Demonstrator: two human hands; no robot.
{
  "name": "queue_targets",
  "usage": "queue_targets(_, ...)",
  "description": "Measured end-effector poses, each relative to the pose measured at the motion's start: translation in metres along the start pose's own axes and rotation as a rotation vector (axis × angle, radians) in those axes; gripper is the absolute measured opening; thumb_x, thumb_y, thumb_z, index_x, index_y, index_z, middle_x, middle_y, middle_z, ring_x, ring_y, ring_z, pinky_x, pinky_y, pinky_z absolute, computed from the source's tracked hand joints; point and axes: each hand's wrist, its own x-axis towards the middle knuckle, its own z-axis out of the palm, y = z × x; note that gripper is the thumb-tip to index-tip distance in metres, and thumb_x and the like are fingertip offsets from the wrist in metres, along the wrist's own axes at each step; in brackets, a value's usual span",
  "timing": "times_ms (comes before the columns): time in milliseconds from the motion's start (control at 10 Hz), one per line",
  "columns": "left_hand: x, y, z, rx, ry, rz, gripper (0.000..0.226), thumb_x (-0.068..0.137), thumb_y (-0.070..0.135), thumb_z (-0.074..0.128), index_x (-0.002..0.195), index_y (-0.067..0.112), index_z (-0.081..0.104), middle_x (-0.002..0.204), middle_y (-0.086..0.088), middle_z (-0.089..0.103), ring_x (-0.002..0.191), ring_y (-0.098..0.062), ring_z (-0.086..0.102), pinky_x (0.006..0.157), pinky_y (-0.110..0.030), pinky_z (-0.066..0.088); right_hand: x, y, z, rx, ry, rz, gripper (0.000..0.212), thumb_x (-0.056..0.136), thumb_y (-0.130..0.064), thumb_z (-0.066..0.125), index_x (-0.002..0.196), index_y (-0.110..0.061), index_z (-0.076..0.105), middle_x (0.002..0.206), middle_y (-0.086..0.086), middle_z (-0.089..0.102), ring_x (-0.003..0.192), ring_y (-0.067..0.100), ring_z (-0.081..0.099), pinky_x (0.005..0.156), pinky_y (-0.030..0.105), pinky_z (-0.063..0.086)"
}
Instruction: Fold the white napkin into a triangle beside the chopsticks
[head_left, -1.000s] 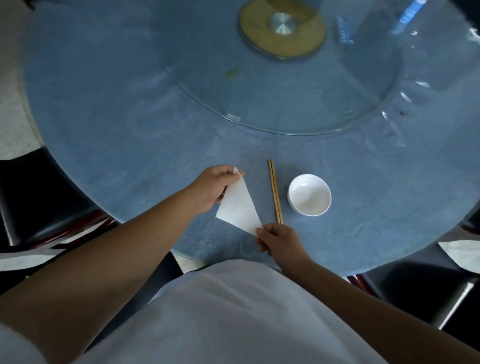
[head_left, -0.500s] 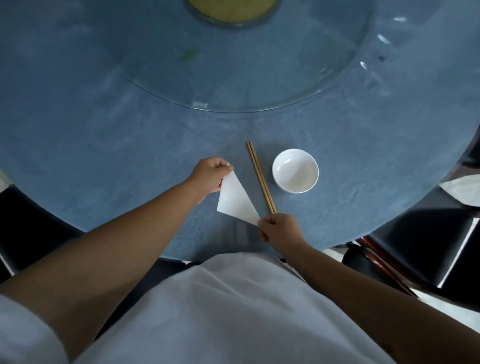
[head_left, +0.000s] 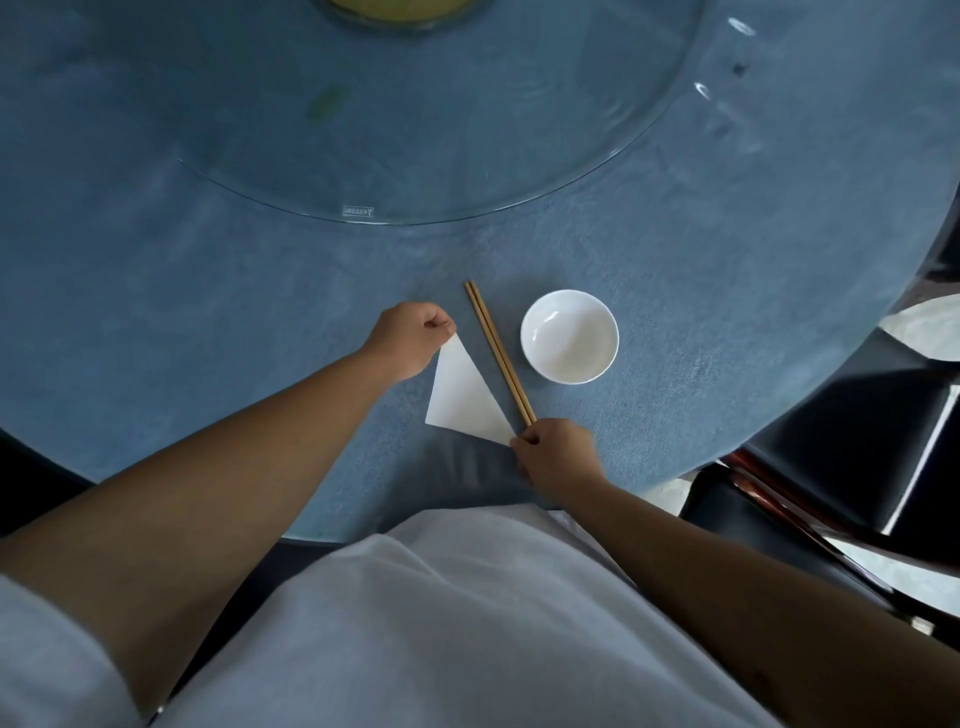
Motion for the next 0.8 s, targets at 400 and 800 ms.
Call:
queue_targets(400, 0.014, -0.001, 0.006, 0.169, 0.031, 0.054, 0.012, 0.09, 0.026, 0.063, 0.085, 0.018, 0.07, 0.082, 0.001, 0.07, 0.078, -0.015, 0.064, 0.067, -0.026, 0.05, 0.009, -0.009, 0.003, -0.185, -0.038, -0.054, 0.03, 0.084, -0.026, 0.056, 0.057, -0.014, 0.051, 0.061, 0.003, 0.057, 0.06, 0.023, 0.058, 0.055, 0.028, 0.048)
queue_targets(800, -0.002, -0.009, -0.002, -0.017, 0.135, 0.101, 0.036, 0.092, 0.022, 0.06, 0.127, 0.016, 0.057, 0.116, -0.001, 0.063, 0.099, -0.016, 0.059, 0.084, -0.025, 0.043, -0.011, -0.004, -0.019, -0.616, 0.036, -0.31, 0.031, 0.089, -0.041, 0.043, 0.084, -0.015, 0.058, 0.084, 0.011, 0.066, 0.076, 0.037, 0.063, 0.059, 0.033, 0.037)
